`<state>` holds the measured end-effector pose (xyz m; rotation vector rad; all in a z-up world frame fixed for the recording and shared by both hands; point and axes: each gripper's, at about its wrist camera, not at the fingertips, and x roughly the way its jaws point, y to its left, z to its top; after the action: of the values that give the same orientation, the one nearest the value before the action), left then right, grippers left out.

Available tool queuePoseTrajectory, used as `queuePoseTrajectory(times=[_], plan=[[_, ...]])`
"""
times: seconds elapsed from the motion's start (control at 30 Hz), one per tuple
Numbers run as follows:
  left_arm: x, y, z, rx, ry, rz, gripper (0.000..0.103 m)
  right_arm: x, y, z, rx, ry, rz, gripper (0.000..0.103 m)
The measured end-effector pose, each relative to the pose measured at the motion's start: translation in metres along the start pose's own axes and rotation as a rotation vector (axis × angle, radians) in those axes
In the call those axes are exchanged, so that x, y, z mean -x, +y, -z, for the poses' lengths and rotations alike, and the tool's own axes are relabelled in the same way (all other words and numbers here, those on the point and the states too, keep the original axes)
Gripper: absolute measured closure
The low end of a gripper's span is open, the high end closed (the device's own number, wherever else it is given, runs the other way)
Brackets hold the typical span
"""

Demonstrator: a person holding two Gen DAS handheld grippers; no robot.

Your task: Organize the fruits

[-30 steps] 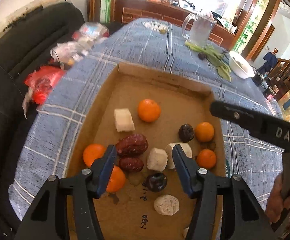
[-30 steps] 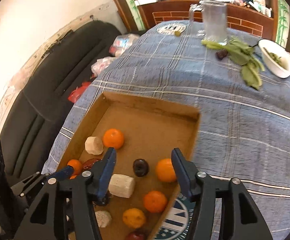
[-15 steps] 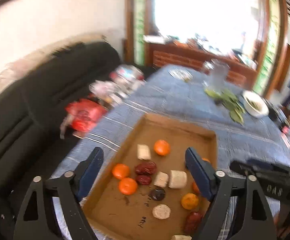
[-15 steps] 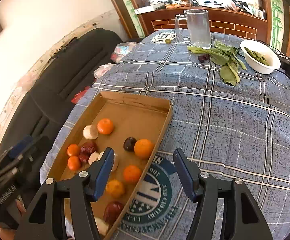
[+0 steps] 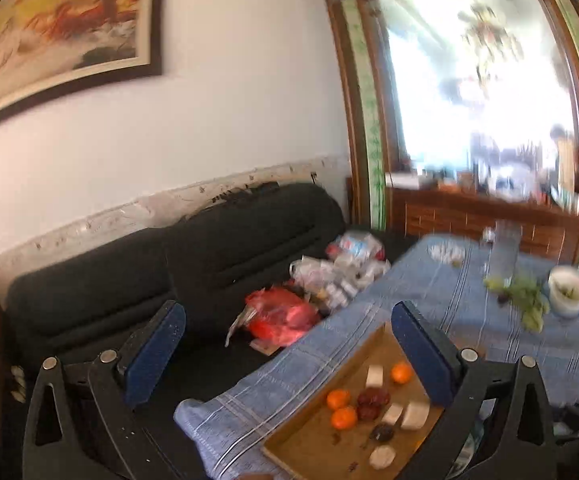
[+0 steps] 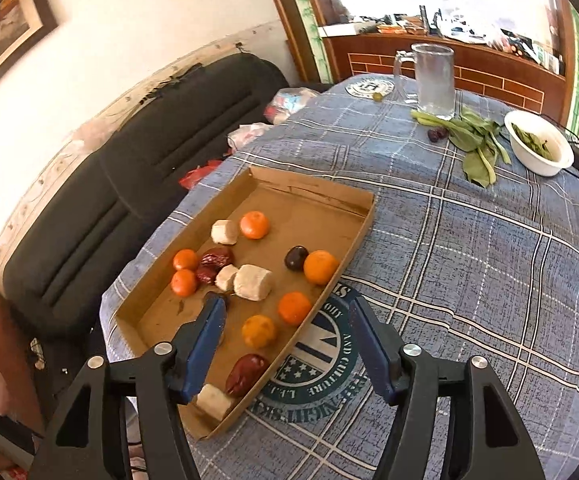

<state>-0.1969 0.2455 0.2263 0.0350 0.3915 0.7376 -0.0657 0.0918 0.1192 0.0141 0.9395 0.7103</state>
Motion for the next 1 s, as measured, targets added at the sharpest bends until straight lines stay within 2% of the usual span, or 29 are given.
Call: queuePoseTrajectory(times=[0.07, 0.13, 0.17, 0.23, 0.33, 0.43, 0.63, 1.0], plan=[[-0.008, -0.009, 0.008, -0.04, 0.083, 0.078, 0.0, 0.002, 0.002, 0.004, 0.009, 0.002, -0.007, 0.03], [-0.025, -0.016, 0.021, -0.028, 0.238, 0.179, 0.0, 0.001, 0.002, 0.008, 0.015, 0.012, -0.008, 0.03], [-0.03, -0.019, 0.026, -0.025, 0.289, 0.202, 0.0, 0.0, 0.002, 0.011, 0.016, 0.019, -0.007, 0.03], [-0.043, -0.026, 0.042, -0.024, 0.389, 0.227, 0.0, -0.003, 0.0, 0.018, 0.012, 0.037, -0.006, 0.029], [-0.053, -0.034, 0.06, -0.034, 0.474, 0.222, 0.0, -0.008, -0.003, 0.028, 0.009, 0.068, 0.001, 0.029], [-0.059, -0.045, 0.076, -0.053, 0.537, 0.217, 0.0, -0.012, -0.006, 0.037, 0.01, 0.091, 0.01, 0.029], [-0.057, -0.055, 0.096, -0.08, 0.604, 0.216, 0.0, -0.019, 0.0, 0.045, 0.038, 0.116, 0.014, 0.029], [-0.072, -0.057, 0.107, -0.085, 0.665, 0.218, 0.0, -0.034, 0.013, 0.048, 0.075, 0.15, 0.028, 0.029]])
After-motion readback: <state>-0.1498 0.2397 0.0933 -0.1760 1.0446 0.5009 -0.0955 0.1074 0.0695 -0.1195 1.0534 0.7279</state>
